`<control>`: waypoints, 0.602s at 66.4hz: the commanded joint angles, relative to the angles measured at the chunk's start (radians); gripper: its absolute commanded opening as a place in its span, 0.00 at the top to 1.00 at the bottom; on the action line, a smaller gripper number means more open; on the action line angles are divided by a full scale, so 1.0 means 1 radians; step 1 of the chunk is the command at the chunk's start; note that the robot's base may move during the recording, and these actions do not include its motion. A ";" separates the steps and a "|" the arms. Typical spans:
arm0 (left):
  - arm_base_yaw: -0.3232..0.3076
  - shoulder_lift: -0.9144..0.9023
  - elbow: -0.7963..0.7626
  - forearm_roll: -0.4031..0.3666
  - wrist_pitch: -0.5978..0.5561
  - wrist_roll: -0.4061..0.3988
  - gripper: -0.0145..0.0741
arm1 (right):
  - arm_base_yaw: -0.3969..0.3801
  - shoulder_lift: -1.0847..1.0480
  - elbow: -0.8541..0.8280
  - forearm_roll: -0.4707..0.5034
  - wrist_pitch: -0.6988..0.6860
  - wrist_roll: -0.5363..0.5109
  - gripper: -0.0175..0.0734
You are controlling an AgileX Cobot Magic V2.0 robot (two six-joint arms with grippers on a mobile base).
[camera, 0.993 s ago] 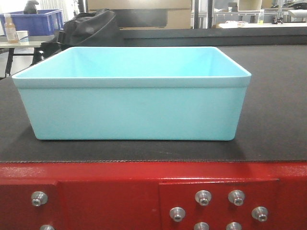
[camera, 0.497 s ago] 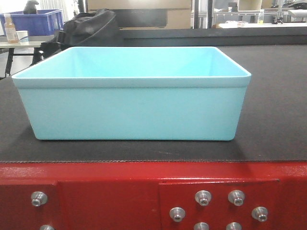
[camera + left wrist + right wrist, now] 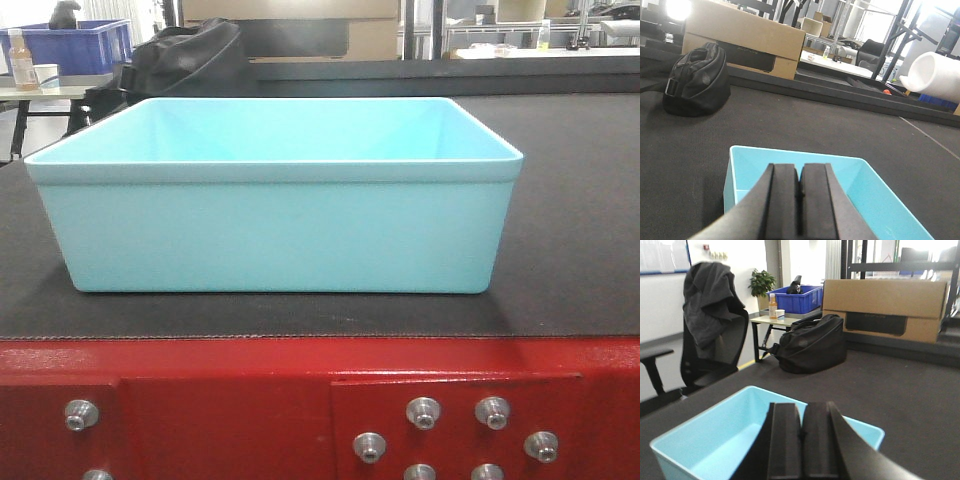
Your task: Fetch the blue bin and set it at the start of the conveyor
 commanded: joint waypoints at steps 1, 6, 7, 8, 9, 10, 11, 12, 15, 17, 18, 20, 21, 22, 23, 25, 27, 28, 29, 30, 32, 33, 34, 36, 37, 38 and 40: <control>-0.007 -0.006 0.000 0.001 -0.016 -0.006 0.96 | -0.045 -0.039 0.031 0.160 -0.008 -0.242 0.99; -0.007 -0.006 0.000 0.001 -0.016 -0.006 0.96 | -0.120 -0.087 0.082 0.287 -0.036 -0.406 0.99; -0.007 -0.006 0.000 0.001 -0.016 -0.006 0.96 | -0.135 -0.096 0.099 0.308 -0.040 -0.424 0.99; -0.007 -0.006 0.000 0.001 -0.016 -0.006 0.96 | -0.150 -0.104 0.110 0.336 -0.042 -0.440 0.99; -0.007 -0.006 0.000 0.001 -0.016 -0.006 0.96 | -0.166 -0.113 0.122 0.354 -0.045 -0.453 0.99; -0.007 -0.006 0.000 0.001 -0.016 -0.006 0.96 | -0.182 -0.123 0.134 0.370 -0.047 -0.465 0.99; -0.007 -0.006 0.000 0.001 -0.016 -0.006 0.96 | -0.206 -0.137 0.151 0.392 -0.050 -0.478 0.99; -0.007 -0.006 0.000 0.001 -0.016 -0.006 0.96 | -0.222 -0.146 0.163 0.406 -0.050 -0.486 0.99; -0.007 -0.006 0.000 0.001 -0.016 -0.006 0.96 | -0.277 -0.176 0.207 0.444 -0.052 -0.508 0.99; -0.007 -0.006 0.000 0.001 -0.016 -0.006 0.96 | -0.313 -0.197 0.231 0.453 -0.052 -0.516 0.99; -0.007 -0.006 0.000 0.001 -0.016 -0.006 0.96 | -0.327 -0.205 0.249 0.453 -0.052 -0.516 0.99; -0.007 -0.006 0.000 0.001 -0.016 -0.006 0.96 | -0.358 -0.226 0.279 0.457 -0.054 -0.516 0.99; -0.007 -0.006 0.000 0.001 -0.016 -0.006 0.96 | -0.369 -0.234 0.291 0.462 -0.056 -0.516 0.99; -0.007 -0.006 0.000 0.001 -0.016 -0.006 0.96 | -0.379 -0.241 0.303 0.461 -0.058 -0.516 0.99; -0.007 -0.006 0.000 0.001 -0.016 -0.006 0.96 | -0.389 -0.250 0.315 0.461 -0.062 -0.516 0.99; -0.007 -0.006 0.000 0.001 -0.016 -0.006 0.96 | -0.410 -0.271 0.344 0.468 -0.075 -0.516 0.99; -0.007 -0.006 0.000 0.001 -0.016 -0.006 0.96 | -0.425 -0.288 0.368 0.471 -0.088 -0.516 0.99; -0.007 -0.006 0.000 0.001 -0.016 -0.006 0.96 | -0.435 -0.302 0.380 0.475 -0.093 -0.516 0.99; -0.007 -0.006 0.000 0.001 -0.016 -0.006 0.96 | -0.441 -0.311 0.396 0.477 -0.098 -0.516 0.99; -0.007 -0.006 0.000 0.001 -0.016 -0.006 0.96 | -0.449 -0.325 0.408 0.482 -0.107 -0.516 0.99; -0.007 -0.006 0.000 0.001 -0.016 -0.006 0.96 | -0.458 -0.344 0.435 0.493 -0.116 -0.516 0.99; -0.007 -0.006 0.000 0.001 -0.016 -0.006 0.96 | -0.461 -0.355 0.446 0.496 -0.120 -0.516 0.99; -0.007 -0.006 0.000 0.001 -0.016 -0.006 0.96 | -0.465 -0.365 0.456 0.501 -0.125 -0.516 0.99; -0.007 -0.006 0.000 0.001 -0.016 -0.006 0.96 | -0.470 -0.386 0.475 0.509 -0.127 -0.516 0.99; -0.007 -0.006 0.000 0.001 -0.016 -0.006 0.96 | -0.473 -0.397 0.483 0.514 -0.127 -0.516 0.99; -0.007 -0.006 0.000 0.001 -0.016 -0.006 0.96 | -0.474 -0.413 0.495 0.516 -0.127 -0.516 0.99; -0.007 -0.006 0.000 0.001 -0.016 -0.006 0.96 | -0.477 -0.433 0.511 0.521 -0.127 -0.516 0.99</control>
